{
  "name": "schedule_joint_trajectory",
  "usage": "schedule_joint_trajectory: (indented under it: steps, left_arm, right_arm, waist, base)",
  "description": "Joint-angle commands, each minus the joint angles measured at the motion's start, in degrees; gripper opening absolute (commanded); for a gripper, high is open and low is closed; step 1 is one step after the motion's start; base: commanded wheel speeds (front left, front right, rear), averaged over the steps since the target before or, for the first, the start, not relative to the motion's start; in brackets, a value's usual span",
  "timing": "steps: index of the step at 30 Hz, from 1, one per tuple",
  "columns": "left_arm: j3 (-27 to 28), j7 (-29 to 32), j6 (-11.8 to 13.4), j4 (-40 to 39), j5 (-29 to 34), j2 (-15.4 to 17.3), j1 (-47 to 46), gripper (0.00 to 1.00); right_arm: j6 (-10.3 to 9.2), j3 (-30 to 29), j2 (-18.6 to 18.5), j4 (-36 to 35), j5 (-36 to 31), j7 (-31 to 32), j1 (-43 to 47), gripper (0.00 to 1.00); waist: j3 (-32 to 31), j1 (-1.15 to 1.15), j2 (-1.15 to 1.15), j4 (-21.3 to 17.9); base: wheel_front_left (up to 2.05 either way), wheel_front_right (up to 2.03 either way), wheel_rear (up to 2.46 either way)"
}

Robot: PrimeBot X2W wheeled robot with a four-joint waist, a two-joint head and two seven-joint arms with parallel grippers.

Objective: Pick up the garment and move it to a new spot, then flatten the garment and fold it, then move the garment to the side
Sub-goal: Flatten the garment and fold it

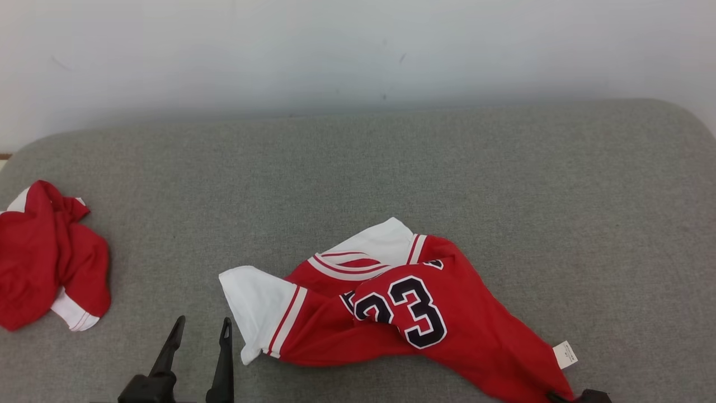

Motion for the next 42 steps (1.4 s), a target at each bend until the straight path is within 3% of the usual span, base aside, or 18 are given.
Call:
schedule_joint_trajectory:
  steps: [1,2,3,4,9,18,23,31,42]
  left_arm:
    - [-0.11,-0.46,-0.09,0.45,0.02,-0.09,-0.73,1.0]
    - [-0.21,-0.5,-0.17,0.69,-0.01,-0.23,-0.9,1.0]
    - [-0.22,-0.59,-0.23,0.83,-0.08,-0.28,-1.01,1.0]
    - [-0.2,-0.64,-0.27,0.97,-0.13,-0.28,-1.1,1.0]
    - [0.13,-1.12,-0.03,1.45,-0.26,-0.12,-1.21,1.0]
    - [0.67,-1.12,0.35,1.5,-0.48,0.45,-1.62,1.0]
    - [0.12,-0.76,0.4,1.33,-0.03,0.22,-2.92,1.0]
    - [-0.53,-0.79,0.06,0.92,0.68,-0.25,-5.4,1.0]
    - [-2.81,-2.03,-1.83,2.85,1.51,-3.29,-10.84,1.0]
  right_arm:
    - [-0.02,0.63,0.02,1.13,0.38,-0.13,-1.05,1.0]
    - [-0.02,0.97,0.0,1.89,0.44,-0.45,-1.68,0.45]
    - [-0.02,1.23,0.07,2.49,0.63,-0.64,-2.19,0.34]
    - [-0.02,1.41,0.14,3.09,0.88,-0.84,-2.52,0.0]
    - [-0.02,0.68,0.48,1.64,3.46,-2.85,-3.56,0.0]
    - [-0.02,-3.66,0.1,-10.53,7.75,-2.84,-5.89,0.0]
    - [-0.01,-9.28,3.08,-12.22,16.33,-2.77,-12.04,0.0]
    - [-0.02,-9.73,1.95,-1.91,23.44,-3.3,-28.13,0.0]
    - [-0.01,-2.17,0.28,24.4,28.96,-5.83,-49.73,0.0]
  waist:
    - [1.15,-0.01,0.0,0.28]
    - [1.33,-0.01,0.0,0.35]
    - [1.51,-0.01,0.0,0.38]
    - [1.65,-0.01,0.0,0.41]
    - [2.06,-0.01,0.0,0.11]
    - [2.31,-0.01,0.0,-2.13]
    - [3.34,-0.01,0.0,-2.29]
    - [7.13,-0.01,0.0,-0.1]
    - [13.67,-0.01,0.0,5.57]
  base:
    - [0.0,0.0,0.0]
    - [0.0,0.0,0.0]
    - [0.0,0.0,0.0]
    - [0.0,0.0,0.0]
    - [0.0,0.0,0.0]
    - [0.0,0.0,0.0]
    - [0.0,0.0,0.0]
    - [0.0,0.0,0.0]
    - [0.0,0.0,0.0]
